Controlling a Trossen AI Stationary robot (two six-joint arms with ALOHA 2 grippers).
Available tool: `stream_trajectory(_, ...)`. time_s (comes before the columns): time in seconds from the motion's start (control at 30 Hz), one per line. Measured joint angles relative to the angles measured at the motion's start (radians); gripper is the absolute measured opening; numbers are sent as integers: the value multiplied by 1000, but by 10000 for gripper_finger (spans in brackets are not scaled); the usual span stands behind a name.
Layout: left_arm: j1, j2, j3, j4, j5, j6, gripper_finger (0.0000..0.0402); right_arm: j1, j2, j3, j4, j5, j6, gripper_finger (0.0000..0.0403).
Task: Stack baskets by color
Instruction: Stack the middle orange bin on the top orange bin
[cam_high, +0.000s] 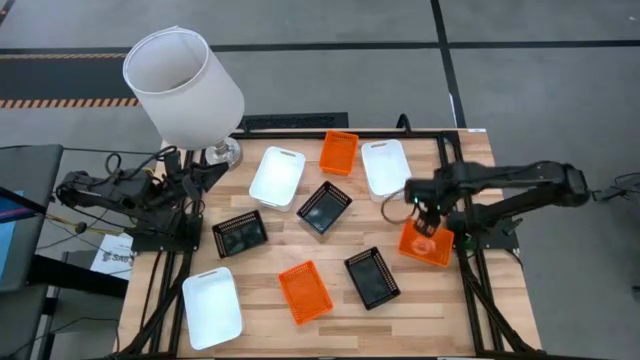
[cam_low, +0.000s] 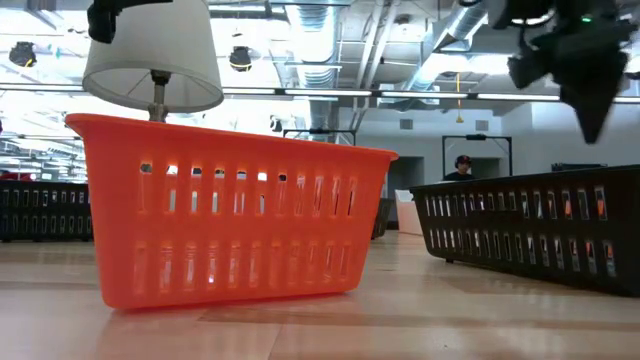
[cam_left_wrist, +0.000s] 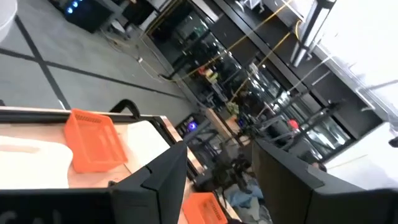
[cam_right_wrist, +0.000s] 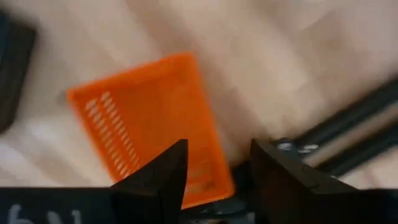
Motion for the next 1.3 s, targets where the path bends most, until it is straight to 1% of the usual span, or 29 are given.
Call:
stream_trajectory(0.1, 0, -3, 0, 0, -2, 0, 171, 61, -28, -83, 50, -17, 23, 204)
stream_trajectory(0.2, 0, -3, 0, -1, -13, 0, 171, 81, -42, -147, 108, -13, 45, 205)
stream_trajectory(0.3, 0, -3, 0, -9, -17, 1, 171, 77, -39, -188, 140, 7, 46, 205)
stream_trajectory(0.53, 0, -3, 0, -15, -19, 0, 171, 76, -34, -265, 266, 12, 6, 204)
stream_trajectory(0.8, 0, -3, 0, -25, -41, 0, 171, 43, -33, -328, 295, 14, 4, 193)
stream_trajectory(0.87, 0, -3, 0, -24, -45, 0, 171, 42, -34, -327, 299, 14, 4, 180)
stream_trajectory(0.93, 0, -3, 0, -25, -50, 0, 171, 42, -34, -327, 293, 14, 4, 156)
stream_trajectory(1.2, 0, -3, 0, -32, -60, -1, 171, 42, -34, -327, 287, 15, 1, 25)
stream_trajectory(1.23, 0, -3, 0, -32, -60, -1, 171, 42, -34, -327, 285, 15, 1, 16)
stream_trajectory(1.3, 0, -3, 0, -32, -60, -1, 171, 42, -34, -327, 286, 15, 1, 13)
